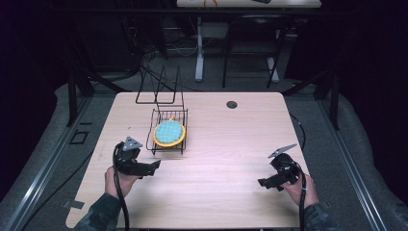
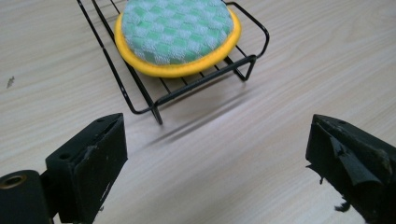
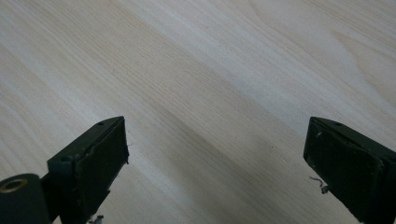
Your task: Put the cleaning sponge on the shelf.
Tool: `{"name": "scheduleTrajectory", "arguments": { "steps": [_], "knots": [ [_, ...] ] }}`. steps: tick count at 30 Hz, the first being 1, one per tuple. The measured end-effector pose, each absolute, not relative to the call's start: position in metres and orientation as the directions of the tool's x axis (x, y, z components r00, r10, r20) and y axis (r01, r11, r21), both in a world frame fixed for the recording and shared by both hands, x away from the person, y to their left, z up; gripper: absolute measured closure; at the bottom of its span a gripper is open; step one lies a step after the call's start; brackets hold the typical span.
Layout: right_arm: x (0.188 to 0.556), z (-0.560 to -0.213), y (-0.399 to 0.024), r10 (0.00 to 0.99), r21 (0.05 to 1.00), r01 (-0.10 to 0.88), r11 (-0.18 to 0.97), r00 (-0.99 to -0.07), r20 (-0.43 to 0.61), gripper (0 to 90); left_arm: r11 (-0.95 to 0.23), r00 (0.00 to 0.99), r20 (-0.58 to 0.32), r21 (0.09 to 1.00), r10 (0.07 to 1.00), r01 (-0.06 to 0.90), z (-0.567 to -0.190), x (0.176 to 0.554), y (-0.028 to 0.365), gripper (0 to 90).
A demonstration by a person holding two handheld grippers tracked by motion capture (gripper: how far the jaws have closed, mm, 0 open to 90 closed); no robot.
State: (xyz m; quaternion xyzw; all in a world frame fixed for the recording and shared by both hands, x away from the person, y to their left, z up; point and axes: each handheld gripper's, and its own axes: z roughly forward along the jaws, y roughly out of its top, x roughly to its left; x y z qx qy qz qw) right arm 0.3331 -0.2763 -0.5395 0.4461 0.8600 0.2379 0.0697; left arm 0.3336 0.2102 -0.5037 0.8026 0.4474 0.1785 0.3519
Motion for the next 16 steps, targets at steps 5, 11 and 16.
{"name": "scheduleTrajectory", "arguments": {
  "steps": [5,11,16],
  "knots": [
    [0.333,-0.540,-0.276,0.798,0.471,0.732,0.492,-0.596,0.092,5.8,-0.352,0.529,-0.041,0.704,0.847,0.618,-0.513,0.329,0.215,4.9],
    [0.334,-0.540,-0.276,0.798,0.473,0.731,0.492,-0.596,0.092,5.8,-0.361,0.528,-0.031,0.696,0.849,0.621,-0.517,0.331,0.217,3.3],
    [0.334,-0.540,-0.276,0.797,0.473,0.732,0.491,-0.596,0.095,5.6,-0.372,0.538,-0.037,0.681,0.842,0.630,-0.519,0.333,0.217,2.4]
  ]
}}
